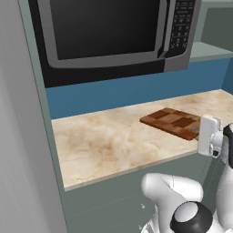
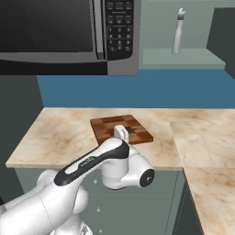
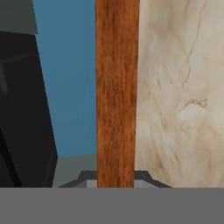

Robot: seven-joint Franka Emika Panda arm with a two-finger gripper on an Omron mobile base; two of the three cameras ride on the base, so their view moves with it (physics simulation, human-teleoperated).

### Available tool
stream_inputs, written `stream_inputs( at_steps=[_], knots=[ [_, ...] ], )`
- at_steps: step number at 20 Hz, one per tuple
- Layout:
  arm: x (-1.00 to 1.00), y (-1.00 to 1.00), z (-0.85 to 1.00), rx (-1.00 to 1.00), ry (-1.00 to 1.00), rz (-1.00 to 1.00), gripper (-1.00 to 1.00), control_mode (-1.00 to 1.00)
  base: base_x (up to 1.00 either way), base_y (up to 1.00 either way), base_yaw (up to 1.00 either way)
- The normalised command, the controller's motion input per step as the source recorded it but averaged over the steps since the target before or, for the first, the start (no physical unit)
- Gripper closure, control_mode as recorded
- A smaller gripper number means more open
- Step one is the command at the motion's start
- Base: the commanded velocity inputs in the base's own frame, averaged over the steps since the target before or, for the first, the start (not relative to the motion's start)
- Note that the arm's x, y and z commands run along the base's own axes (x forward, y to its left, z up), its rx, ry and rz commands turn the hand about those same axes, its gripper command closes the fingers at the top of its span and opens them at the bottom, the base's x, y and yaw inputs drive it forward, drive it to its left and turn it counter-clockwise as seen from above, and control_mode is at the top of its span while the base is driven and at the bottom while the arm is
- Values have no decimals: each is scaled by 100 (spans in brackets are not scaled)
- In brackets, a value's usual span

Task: Move the cutting board and knife to the sink. Then move spray from the cabinet to the counter.

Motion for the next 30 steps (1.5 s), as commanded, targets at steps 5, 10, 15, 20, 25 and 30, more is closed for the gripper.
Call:
stream_inputs(
  at_steps=[5,10,15,20,25,30],
  knots=[
    [-50,-4,75,-6,0,4,100,-100,0,0,0],
    [-20,11,51,-14,5,13,100,-100,0,0,0],
    [-7,14,11,-18,5,14,100,-100,0,0,0],
    [-20,-4,0,-13,1,7,100,-100,0,0,0],
    [-57,-9,0,-3,-4,2,100,-100,0,0,0],
    [-64,0,0,-2,-6,1,100,-100,0,0,0]
  ],
)
